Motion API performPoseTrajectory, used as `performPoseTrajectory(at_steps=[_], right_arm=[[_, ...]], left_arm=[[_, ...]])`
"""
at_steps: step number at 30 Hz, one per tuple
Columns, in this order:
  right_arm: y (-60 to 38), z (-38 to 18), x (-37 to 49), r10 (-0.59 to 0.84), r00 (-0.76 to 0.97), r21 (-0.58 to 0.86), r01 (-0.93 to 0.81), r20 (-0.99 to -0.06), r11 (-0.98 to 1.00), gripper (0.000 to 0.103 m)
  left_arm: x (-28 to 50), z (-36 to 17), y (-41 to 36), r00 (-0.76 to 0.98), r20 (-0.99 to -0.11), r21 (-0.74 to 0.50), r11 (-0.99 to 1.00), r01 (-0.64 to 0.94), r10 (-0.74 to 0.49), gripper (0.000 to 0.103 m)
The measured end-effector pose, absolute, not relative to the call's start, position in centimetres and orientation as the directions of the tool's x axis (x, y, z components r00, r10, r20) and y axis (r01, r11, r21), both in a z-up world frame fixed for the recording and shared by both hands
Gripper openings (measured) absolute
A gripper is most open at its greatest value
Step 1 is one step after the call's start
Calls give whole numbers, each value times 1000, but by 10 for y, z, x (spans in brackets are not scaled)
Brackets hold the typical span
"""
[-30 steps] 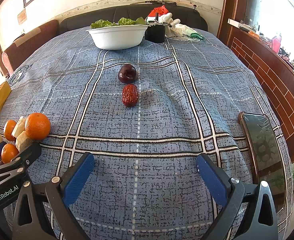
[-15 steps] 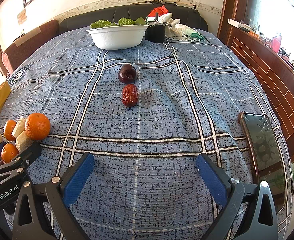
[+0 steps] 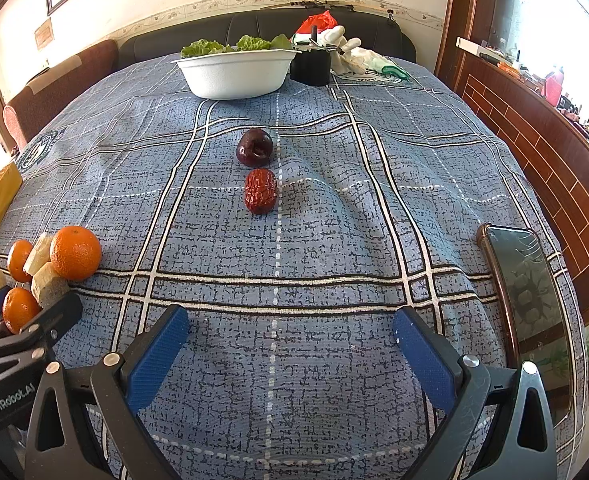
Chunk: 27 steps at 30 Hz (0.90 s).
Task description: Organize fruits
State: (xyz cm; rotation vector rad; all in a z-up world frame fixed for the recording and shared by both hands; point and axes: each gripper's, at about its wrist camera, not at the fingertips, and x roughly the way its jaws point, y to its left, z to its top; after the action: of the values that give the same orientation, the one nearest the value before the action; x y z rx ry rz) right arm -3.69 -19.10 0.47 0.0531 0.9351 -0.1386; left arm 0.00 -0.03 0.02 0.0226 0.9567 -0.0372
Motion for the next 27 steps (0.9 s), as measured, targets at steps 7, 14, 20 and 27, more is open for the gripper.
performPoseTrajectory(at_steps=[7,14,20,27], right_arm=[[-191,5,-37,-95,586,-14,142,-805,990,103],[-190,5,-37,-95,586,-14,142,-805,990,103],[-191,5,-37,-95,586,-14,142,-805,990,103],[-191,5,-37,-95,586,-14,142,-805,990,103]], left_arm=[[-12,1,-3,555,-831,4,997,80,-41,103],[-14,1,-3,547,-836,2,996,86,-45,103],[-15,1,-3,545,-837,2,996,88,-46,103],[-15,2,-3,543,-838,2,995,97,-51,103]])
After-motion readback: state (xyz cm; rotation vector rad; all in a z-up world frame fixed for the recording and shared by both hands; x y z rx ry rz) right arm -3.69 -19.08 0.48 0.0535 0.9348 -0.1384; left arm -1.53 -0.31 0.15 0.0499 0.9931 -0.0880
